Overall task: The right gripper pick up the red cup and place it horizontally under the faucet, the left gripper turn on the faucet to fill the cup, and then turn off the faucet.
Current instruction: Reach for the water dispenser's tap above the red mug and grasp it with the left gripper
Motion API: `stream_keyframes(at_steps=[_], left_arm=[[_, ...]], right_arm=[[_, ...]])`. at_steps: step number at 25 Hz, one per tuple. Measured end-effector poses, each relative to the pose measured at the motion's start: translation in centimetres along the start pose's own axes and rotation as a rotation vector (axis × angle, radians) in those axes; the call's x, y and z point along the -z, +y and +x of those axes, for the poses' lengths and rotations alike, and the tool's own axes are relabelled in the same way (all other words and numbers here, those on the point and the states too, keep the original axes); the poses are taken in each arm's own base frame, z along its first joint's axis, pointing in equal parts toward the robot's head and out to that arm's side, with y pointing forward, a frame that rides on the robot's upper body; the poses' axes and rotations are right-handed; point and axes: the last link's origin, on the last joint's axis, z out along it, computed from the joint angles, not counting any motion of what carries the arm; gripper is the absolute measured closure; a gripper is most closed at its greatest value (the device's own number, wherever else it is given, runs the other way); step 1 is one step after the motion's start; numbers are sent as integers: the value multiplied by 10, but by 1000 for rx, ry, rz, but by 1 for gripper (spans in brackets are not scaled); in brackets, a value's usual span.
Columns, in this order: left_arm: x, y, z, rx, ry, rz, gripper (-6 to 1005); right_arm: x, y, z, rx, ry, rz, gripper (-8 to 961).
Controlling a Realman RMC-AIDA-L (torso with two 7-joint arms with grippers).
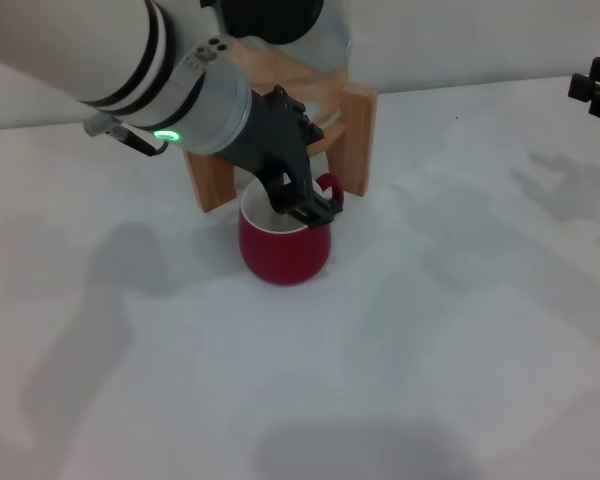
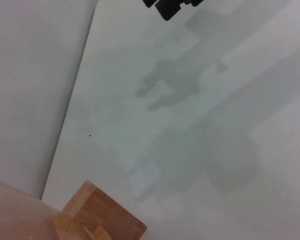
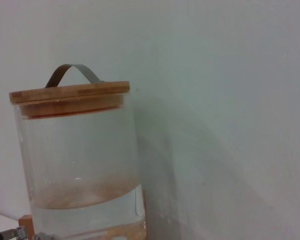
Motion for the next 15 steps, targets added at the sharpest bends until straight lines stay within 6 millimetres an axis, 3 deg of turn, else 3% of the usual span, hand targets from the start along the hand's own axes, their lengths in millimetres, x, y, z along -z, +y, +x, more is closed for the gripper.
stream_keyframes(at_steps=[15], left_arm=[[7, -3, 11, -30, 28, 53, 202]], right_arm=[[2, 0, 2, -3, 3, 4, 564]])
